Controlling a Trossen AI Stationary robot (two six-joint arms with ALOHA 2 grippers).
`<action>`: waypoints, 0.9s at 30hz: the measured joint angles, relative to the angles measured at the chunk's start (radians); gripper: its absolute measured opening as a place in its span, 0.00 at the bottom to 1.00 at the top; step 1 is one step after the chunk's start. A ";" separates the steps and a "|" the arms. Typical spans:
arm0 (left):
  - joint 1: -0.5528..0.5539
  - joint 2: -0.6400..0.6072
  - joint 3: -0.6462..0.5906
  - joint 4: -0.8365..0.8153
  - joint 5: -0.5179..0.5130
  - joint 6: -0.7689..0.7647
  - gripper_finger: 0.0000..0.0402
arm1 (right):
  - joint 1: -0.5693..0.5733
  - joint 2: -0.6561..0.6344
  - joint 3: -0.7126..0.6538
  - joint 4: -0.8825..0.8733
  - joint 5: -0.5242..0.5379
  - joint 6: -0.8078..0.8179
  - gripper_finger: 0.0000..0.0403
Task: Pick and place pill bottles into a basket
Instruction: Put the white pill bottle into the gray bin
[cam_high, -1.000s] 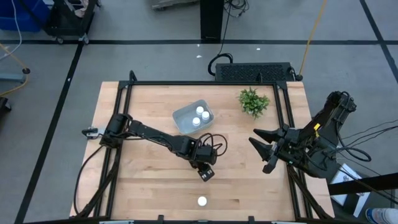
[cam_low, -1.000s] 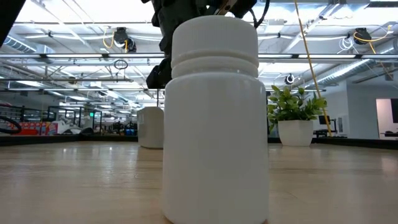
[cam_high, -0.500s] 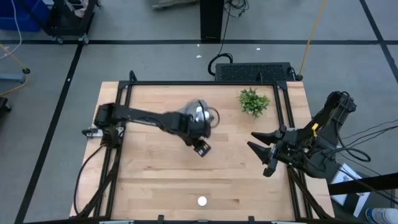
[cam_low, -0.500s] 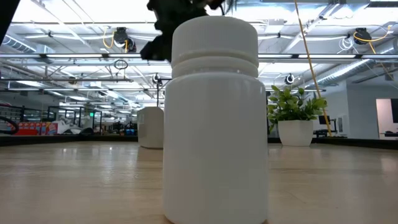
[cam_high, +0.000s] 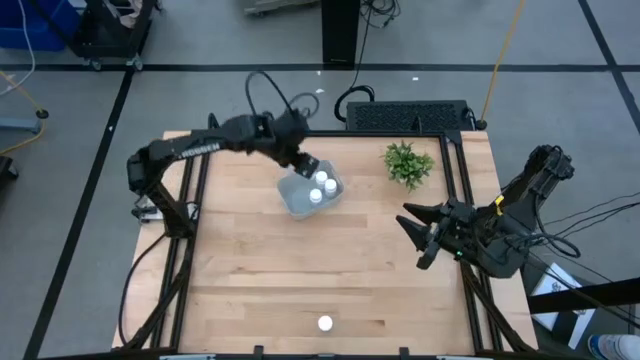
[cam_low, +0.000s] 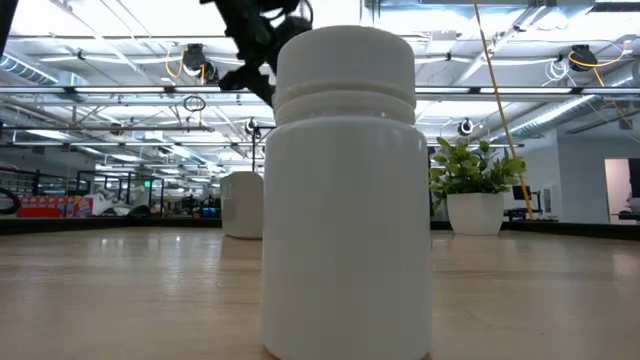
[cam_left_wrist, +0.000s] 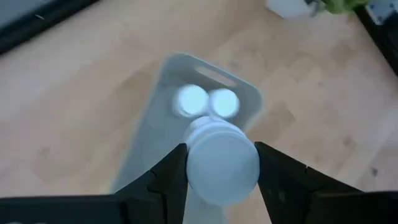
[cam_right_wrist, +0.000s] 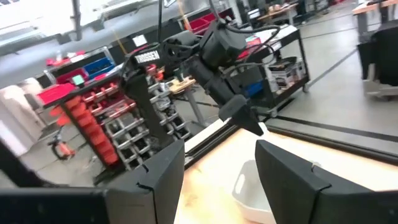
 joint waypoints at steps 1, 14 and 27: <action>0.026 0.008 0.000 0.001 0.009 0.017 0.42 | -0.009 -0.001 -0.008 0.000 0.000 0.006 0.48; 0.067 0.120 0.000 -0.037 0.023 0.222 0.42 | -0.099 -0.005 -0.073 -0.001 -0.004 0.134 0.48; -0.013 0.245 0.000 -0.012 -0.007 0.237 0.46 | -0.103 -0.005 -0.073 0.009 -0.005 0.139 0.48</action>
